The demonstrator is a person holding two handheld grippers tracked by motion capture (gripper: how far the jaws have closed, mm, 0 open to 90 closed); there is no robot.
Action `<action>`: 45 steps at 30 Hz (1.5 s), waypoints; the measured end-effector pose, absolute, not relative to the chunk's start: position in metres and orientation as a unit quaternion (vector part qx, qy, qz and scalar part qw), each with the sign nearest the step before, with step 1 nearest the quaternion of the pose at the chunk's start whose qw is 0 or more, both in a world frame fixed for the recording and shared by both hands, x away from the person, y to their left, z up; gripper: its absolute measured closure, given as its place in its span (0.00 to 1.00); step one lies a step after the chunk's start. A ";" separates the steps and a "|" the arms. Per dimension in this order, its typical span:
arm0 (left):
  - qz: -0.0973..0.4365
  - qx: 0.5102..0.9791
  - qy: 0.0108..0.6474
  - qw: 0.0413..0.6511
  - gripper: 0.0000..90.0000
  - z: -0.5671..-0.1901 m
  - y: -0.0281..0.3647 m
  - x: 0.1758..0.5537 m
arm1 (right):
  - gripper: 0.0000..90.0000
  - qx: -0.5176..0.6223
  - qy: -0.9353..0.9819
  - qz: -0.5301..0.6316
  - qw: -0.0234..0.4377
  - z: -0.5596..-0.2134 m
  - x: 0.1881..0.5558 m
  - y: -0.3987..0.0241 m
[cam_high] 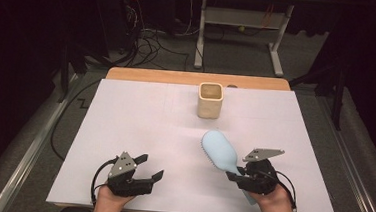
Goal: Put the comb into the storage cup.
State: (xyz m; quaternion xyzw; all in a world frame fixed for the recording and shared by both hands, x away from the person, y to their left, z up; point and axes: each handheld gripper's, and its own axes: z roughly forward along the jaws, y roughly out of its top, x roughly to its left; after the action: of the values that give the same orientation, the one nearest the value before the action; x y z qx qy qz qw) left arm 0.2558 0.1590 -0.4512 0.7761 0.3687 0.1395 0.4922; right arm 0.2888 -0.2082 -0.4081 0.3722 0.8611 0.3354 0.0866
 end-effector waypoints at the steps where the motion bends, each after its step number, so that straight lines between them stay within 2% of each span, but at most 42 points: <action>1: 0.134 0.778 0.366 0.493 0.31 -0.451 0.157 0.256 | 0.79 0.370 0.862 0.335 0.086 -0.408 0.288 -0.206; 10: 0.118 0.785 0.352 0.495 0.32 -0.449 0.142 0.260 | 0.79 0.358 0.867 0.336 0.083 -0.408 0.287 -0.197; 18: 0.106 0.783 0.344 0.508 0.28 -0.448 0.131 0.265 | 0.78 0.347 0.868 0.344 0.086 -0.407 0.286 -0.192; 45: 0.058 0.797 0.314 0.513 0.24 -0.443 0.093 0.274 | 0.79 0.326 0.875 0.349 0.081 -0.407 0.283 -0.176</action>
State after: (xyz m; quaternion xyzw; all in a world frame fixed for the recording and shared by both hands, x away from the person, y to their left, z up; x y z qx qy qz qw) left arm 0.2743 0.0926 -0.4427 0.7970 0.3141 0.0579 0.5127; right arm 0.2826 -0.1763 -0.4074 0.3263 0.8746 0.3493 0.0809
